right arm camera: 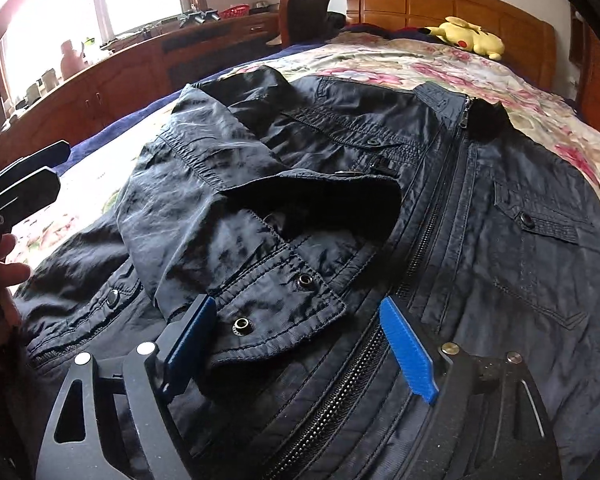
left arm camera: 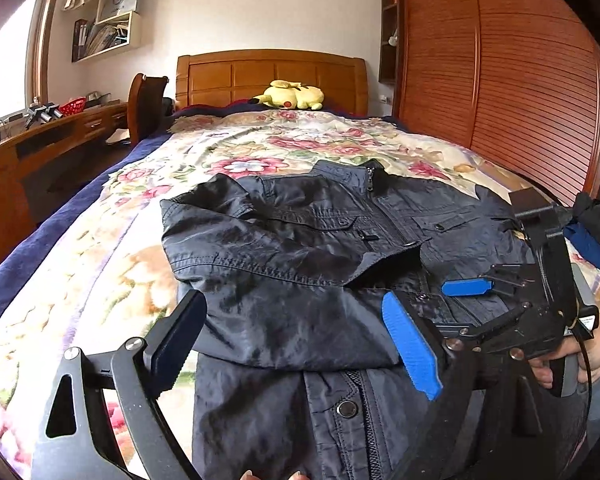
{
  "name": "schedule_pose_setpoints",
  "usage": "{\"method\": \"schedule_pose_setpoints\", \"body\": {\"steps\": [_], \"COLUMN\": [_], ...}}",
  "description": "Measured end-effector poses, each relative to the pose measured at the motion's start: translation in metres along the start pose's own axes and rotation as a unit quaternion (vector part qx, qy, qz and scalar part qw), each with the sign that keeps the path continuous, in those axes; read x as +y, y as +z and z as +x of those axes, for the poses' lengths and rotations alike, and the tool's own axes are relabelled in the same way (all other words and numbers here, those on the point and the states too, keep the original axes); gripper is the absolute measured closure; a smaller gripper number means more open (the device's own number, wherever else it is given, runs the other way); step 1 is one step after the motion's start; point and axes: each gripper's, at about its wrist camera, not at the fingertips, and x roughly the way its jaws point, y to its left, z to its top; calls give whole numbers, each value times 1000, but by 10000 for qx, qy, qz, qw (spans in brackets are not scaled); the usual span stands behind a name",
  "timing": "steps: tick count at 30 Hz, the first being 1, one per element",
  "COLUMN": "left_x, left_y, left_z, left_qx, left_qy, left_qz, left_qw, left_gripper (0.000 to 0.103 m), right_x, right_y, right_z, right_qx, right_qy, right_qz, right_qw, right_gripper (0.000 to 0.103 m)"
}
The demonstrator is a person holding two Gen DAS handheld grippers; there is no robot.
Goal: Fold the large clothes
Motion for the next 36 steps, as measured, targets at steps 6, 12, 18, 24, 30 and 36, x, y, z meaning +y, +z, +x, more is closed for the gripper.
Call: {"method": "schedule_pose_setpoints", "body": {"steps": [6,12,18,24,30,36], "left_x": [-4,-10,-7,-13,-22,-28], "left_y": [1,-1,-1,0,0,1], "left_z": [1,4,1,1,0,-2], "left_qx": [-19,1,-40,-48,-76,-119], "left_qy": [156,226,226,220,213,305], "left_qz": [92,209,190,239,324,480], "left_qw": [9998,9995,9996,9995,9992,9983], "left_gripper": [13,13,13,13,13,13], "right_x": [13,17,9,-2,-20,-22], "right_y": [-3,-5,-6,-14,-29,-25], "right_z": [1,-9,-46,-86,-101,-102], "right_qx": [-20,-229,-737,-1185,-1278,-1173], "right_qy": [37,82,-401,-906,-1242,-1774], "right_qz": [-211,-276,-188,-70,220,179], "right_qw": [9998,9993,9963,9888,9838,9769], "right_gripper": [61,88,90,90,90,90]}}
